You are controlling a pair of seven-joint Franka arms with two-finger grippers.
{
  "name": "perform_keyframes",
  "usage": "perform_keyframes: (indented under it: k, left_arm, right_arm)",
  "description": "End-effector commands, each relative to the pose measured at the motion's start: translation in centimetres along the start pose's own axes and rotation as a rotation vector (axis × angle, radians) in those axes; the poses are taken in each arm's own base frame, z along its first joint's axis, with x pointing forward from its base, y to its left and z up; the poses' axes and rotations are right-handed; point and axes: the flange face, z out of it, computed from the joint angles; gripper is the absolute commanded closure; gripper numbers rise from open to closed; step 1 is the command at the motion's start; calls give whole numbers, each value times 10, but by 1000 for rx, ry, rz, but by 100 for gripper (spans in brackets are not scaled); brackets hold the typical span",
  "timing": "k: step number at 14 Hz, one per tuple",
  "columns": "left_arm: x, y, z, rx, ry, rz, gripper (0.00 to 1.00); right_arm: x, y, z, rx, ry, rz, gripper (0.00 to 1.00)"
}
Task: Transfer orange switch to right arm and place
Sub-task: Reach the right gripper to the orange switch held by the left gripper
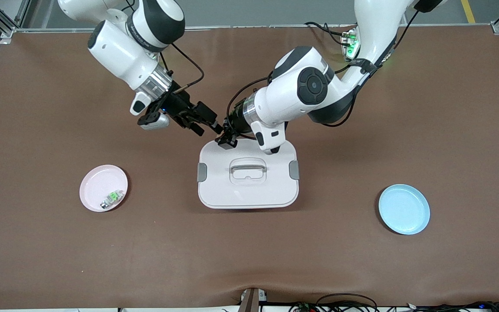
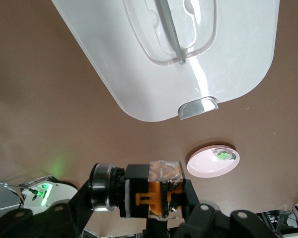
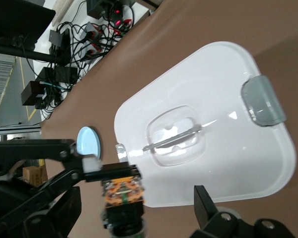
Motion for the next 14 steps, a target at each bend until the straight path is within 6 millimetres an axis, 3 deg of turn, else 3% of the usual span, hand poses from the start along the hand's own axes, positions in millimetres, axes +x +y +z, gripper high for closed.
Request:
perform_keyframes:
  k: [1, 7, 14]
  left_arm:
    - [-2, 1, -2, 7, -7, -17, 100]
    - [0, 1, 1, 10, -5, -18, 100]
    - [0, 1, -1, 7, -7, -19, 100]
  right_arm:
    - [0, -14, 10, 23, -2, 4, 0]
    - [-8, -9, 38, -8, -10, -34, 0]
    - [-11, -7, 43, -16, -18, -33, 0]
